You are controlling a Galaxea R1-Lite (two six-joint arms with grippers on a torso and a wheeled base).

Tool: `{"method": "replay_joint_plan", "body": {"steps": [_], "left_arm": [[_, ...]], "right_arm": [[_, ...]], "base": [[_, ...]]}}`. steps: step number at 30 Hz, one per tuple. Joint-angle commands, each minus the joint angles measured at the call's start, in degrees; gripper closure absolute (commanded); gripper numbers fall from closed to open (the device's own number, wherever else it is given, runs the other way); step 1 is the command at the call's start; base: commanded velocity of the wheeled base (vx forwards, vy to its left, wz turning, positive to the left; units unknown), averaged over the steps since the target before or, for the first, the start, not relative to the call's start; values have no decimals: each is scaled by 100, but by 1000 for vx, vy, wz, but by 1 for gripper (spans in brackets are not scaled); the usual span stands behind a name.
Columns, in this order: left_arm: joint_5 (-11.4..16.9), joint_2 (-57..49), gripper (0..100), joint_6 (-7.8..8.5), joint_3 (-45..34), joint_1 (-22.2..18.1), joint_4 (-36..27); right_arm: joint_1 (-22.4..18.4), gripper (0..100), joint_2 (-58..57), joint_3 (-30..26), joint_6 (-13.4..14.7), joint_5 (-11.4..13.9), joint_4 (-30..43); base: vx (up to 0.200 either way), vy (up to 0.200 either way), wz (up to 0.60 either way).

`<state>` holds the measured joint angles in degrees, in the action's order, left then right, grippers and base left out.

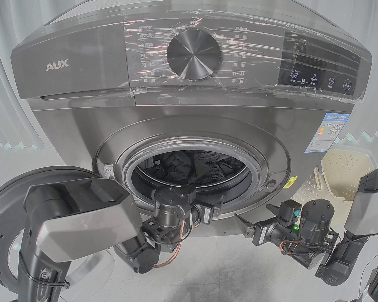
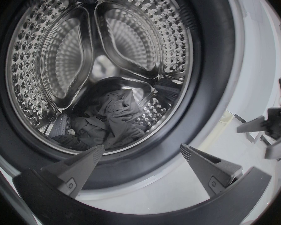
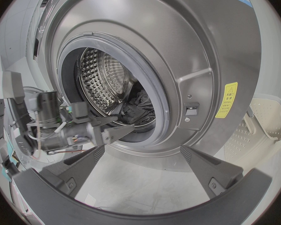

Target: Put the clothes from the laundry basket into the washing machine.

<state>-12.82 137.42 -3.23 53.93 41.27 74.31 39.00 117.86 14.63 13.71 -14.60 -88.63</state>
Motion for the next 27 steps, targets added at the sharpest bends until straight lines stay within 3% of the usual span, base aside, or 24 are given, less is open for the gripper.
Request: {"method": "replay_joint_plan", "body": {"steps": [1,3,6,9,11,12,15,19,24,25,27], "left_arm": [[-1,-902,0,-55,-972,373,329],[-1,-1464,0,-46,-1798,470,452],[8,-1886,0,-81,-2326,505,549],[-1,-2519,0,-301,-3090,646,927],[-1,-2651,0,-354,-3275,690,1006],[-1,-3046,0,-424,-3846,857,1261],[-1,-3530,0,-450,-4505,962,1428],[-1,-4074,0,-661,-5033,1024,1428],[-115,-4540,0,-609,-5156,936,1419],[-414,-4699,0,-609,-5173,936,1419],[-590,-4822,0,-582,-5200,936,1419]], "right_arm": [[3,0,-114,-101,-9,-7,-6],[64,0,-404,-355,-18,-16,12],[82,0,-685,-540,-44,1,12],[82,0,-1160,-830,-97,-34,21],[90,0,-1248,-909,-97,-51,30],[82,0,-1476,-1190,-132,-245,30],[82,0,-1749,-1287,-167,-403,30],[29,0,-2100,-1401,-229,-429,38],[-50,0,-2434,-1454,-369,-447,91],[-182,0,-2593,-1463,-422,-438,126],[-287,0,-2716,-1463,-501,-438,214]], "base": [[0,0,0],[0,0,0],[0,0,0],[0,0,0],[0,0,0],[0,0,0],[0,0,0],[0,0,0],[0,0,0],[0,0,0],[0,0,0]]}}
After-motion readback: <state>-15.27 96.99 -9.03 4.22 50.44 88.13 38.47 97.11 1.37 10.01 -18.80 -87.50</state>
